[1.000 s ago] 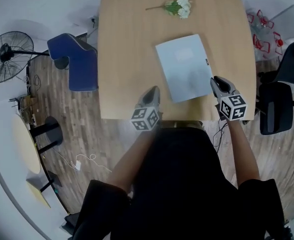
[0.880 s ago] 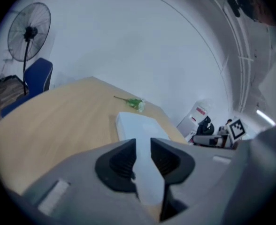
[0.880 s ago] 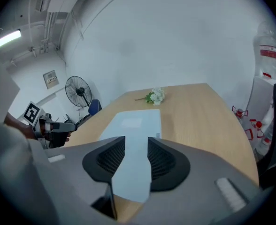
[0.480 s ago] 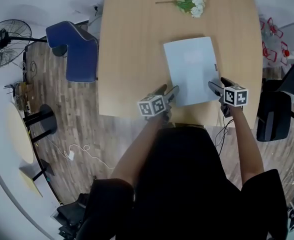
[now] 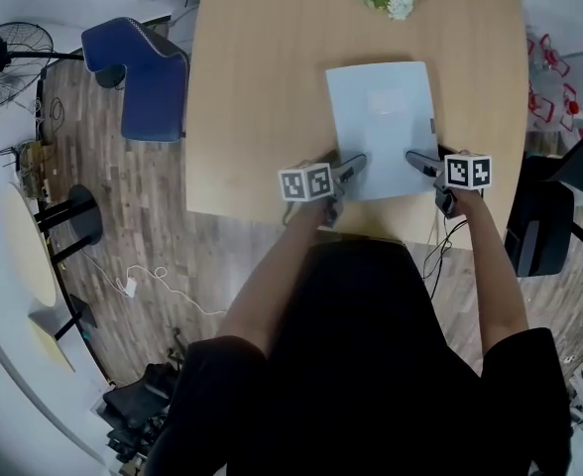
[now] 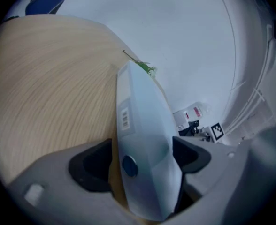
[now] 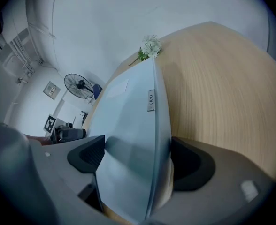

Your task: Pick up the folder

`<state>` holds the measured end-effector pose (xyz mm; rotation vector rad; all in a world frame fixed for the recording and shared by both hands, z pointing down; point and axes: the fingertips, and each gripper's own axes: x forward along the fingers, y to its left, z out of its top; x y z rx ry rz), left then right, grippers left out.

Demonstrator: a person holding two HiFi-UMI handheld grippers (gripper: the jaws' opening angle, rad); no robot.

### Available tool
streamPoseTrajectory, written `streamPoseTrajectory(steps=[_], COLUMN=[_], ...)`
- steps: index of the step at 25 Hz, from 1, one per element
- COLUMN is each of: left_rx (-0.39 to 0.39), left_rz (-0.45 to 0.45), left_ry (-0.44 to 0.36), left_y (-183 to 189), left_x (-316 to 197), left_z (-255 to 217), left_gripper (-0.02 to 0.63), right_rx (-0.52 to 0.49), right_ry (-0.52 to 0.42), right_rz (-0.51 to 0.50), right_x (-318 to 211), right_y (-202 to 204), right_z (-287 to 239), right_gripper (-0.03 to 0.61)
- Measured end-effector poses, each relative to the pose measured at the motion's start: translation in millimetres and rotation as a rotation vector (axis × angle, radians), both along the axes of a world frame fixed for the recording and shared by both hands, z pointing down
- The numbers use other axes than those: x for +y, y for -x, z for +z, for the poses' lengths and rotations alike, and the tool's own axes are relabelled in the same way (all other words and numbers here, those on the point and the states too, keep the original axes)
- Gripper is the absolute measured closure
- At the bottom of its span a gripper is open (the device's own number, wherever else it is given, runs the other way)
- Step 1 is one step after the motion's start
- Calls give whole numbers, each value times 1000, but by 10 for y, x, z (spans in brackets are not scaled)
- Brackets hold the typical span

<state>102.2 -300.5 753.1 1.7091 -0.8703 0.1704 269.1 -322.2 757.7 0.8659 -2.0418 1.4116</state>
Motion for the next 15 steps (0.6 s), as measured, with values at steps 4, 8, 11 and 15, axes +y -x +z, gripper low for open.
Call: streamPoseTrajectory(steps=[4, 8, 11, 15], left_rx=[37, -2, -11, -48], left_rz=[-6, -6, -17, -11], left_ry=[35, 47, 41, 57], left_y=[-90, -111, -105, -91], left_x=[-33, -42, -53, -39], left_z=[2, 43, 64, 60], left_gripper=[213, 237, 247, 252], right_rx=[-15, -34, -27, -18], right_ry=[14, 18, 6, 3], right_rz=[-25, -25, -20, -17], right_x=[-11, -20, -32, 1], right_y=[0, -7, -12, 7], right_z=[42, 89, 96, 83], right_gripper=[145, 132, 137, 147])
